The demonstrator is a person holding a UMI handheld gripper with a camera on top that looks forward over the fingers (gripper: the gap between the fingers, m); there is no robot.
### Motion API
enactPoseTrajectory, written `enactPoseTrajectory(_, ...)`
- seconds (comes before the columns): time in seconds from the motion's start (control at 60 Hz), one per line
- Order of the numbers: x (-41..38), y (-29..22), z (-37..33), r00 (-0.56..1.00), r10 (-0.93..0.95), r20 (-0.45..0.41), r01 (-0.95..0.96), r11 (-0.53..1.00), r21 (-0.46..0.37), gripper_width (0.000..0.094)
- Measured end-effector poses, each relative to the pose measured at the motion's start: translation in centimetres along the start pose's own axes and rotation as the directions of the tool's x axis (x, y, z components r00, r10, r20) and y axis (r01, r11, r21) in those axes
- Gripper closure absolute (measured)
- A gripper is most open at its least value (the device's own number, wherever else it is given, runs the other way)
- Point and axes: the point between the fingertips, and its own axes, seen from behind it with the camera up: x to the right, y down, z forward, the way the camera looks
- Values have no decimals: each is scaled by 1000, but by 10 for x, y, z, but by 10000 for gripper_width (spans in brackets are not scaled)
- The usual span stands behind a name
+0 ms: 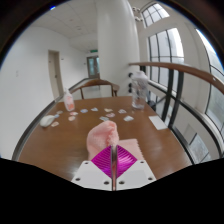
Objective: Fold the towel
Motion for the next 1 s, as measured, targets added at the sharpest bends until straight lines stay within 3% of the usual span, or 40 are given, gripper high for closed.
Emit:
enactPoseTrajectory(0.083,37,27,16,997,58,-45,-62,995,-81,904)
enactPoseTrajectory(0.15,48,31,23,996,70,-50,-74,994,-83,902)
enactPoseTrajectory(0.183,52,35,25,996,76,-56,-80,994,-79,842)
enactPoseTrajectory(0.333,61,29,11,995,70,-72,-72,997,-28,87)
enactPoseTrajectory(0.367,62,27,5,996,57,-75,-58,998,-13,133)
enactPoseTrajectory(0.467,66,21,-23,994,18,-111,-16,1000,22,96)
enactPoseTrajectory(0.733,2,24,-131,998,-60,-9,61,986,158,95)
enactPoseTrajectory(1.0,-22,34,-201,989,-143,-45,150,958,244,85)
